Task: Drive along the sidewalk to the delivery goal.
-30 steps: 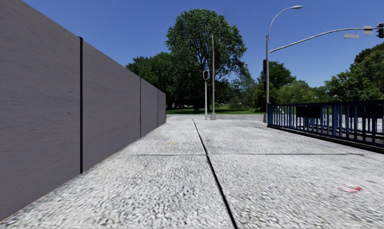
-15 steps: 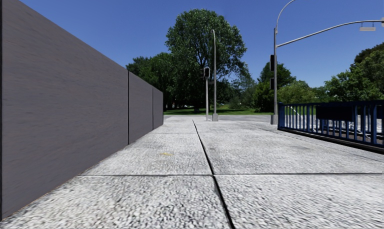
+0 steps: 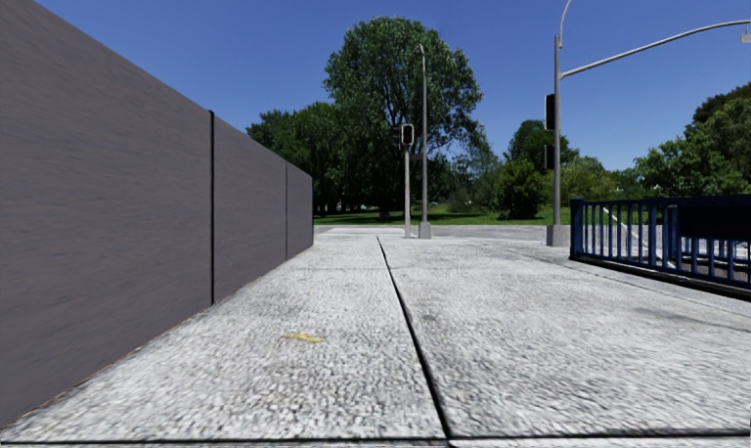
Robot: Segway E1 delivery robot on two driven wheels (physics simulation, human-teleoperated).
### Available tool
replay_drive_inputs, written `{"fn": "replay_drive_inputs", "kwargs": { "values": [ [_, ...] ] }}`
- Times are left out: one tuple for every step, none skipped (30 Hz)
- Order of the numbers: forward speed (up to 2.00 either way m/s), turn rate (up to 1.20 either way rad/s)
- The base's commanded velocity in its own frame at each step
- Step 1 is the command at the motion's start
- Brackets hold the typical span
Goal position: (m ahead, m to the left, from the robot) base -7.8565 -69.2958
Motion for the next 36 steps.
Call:
{"fn": "replay_drive_inputs", "kwargs": {
  "values": [
    [2.0, 0.0],
    [2.0, 0.0],
    [2.0, 0.0],
    [2.0, 0.0],
    [2.0, 0.0],
    [2.0, 0.0],
    [2.0, 0.0],
    [2.0, 0.0],
    [2.0, 0.0],
    [2.0, 0.0],
    [2.0, 0.0],
    [2.0, 0.0],
    [2.0, 0.0],
    [2.0, 0.0],
    [2.0, 0.0],
    [2.0, 0.0],
    [2.0, 0.0],
    [2.0, 0.0],
    [2.0, 0.0],
    [2.0, 0.0],
    [2.0, 0.0],
    [2.0, 0.0],
    [2.0, 0.0],
    [2.0, 0.0],
    [2.0, 0.0],
    [2.0, 0.0],
    [2.0, 0.0],
    [2.0, 0.0],
    [2.0, 0.0],
    [2.0, 0.0],
    [2.0, 0.0],
    [2.0, 0.0],
    [2.0, 0.0],
    [2.0, 0.0],
    [2.0, 0.0],
    [2.0, 0.0]
  ]
}}
